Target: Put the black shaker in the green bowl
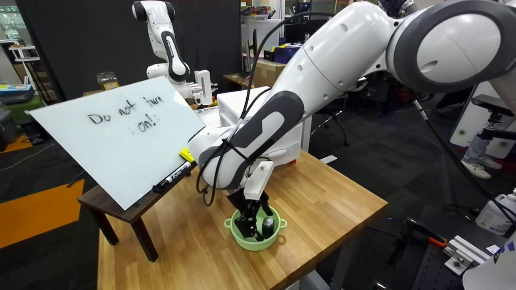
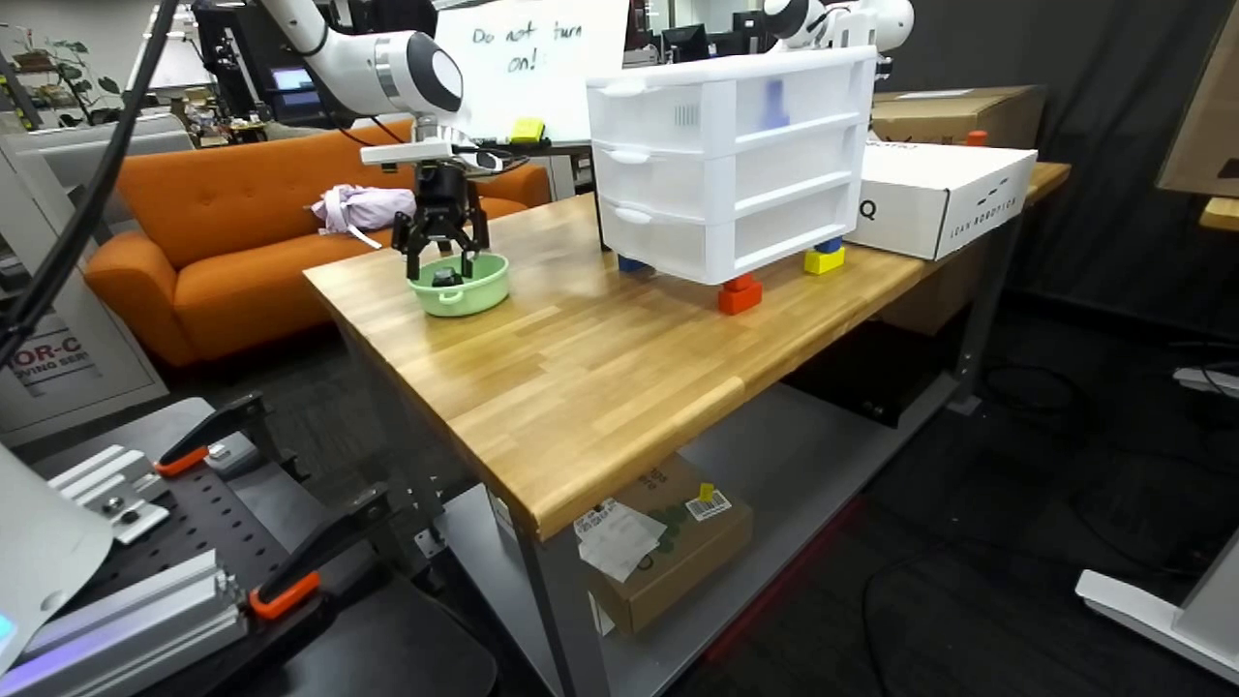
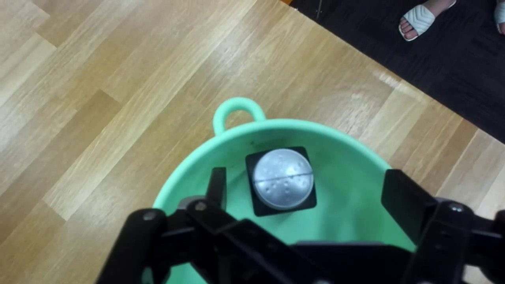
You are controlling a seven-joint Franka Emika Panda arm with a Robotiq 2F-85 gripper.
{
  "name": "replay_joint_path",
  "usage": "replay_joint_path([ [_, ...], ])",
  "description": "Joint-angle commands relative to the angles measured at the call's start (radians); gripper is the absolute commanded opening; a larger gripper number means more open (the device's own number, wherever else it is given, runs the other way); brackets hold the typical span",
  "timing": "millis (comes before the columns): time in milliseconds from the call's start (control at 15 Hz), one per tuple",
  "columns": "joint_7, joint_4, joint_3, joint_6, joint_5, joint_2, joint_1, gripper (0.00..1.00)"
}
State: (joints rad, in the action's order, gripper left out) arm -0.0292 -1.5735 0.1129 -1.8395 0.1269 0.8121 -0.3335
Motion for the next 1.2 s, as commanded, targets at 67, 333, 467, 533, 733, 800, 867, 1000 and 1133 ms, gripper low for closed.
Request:
replay_joint_path([
  [67,-0.032,-0.075,0.001,-0.047,0.027,-0.054,0.001,1.00],
  [333,-0.065,-0.060,-0.002,-0.024,0.047,-0.064,-0.020,1.00],
  [467,-0.081,-0.058,0.000,-0.021,0.065,-0.073,-0.035,1.00],
  [533,-0.089,-0.064,0.001,-0.026,0.072,-0.080,-0.043,1.00],
  [733,-0.134,-0.117,0.003,-0.057,0.086,-0.110,-0.063,1.00],
  [800,-0.151,-0.142,0.003,-0.067,0.088,-0.121,-0.068,1.00],
  [867,-0.165,-0.185,0.007,-0.085,0.085,-0.141,-0.069,1.00],
  [1000,-0.198,-0.282,0.012,-0.138,0.078,-0.184,-0.071,1.00],
  [1133,-0.235,-0.383,0.021,-0.208,0.068,-0.225,-0.071,1.00],
])
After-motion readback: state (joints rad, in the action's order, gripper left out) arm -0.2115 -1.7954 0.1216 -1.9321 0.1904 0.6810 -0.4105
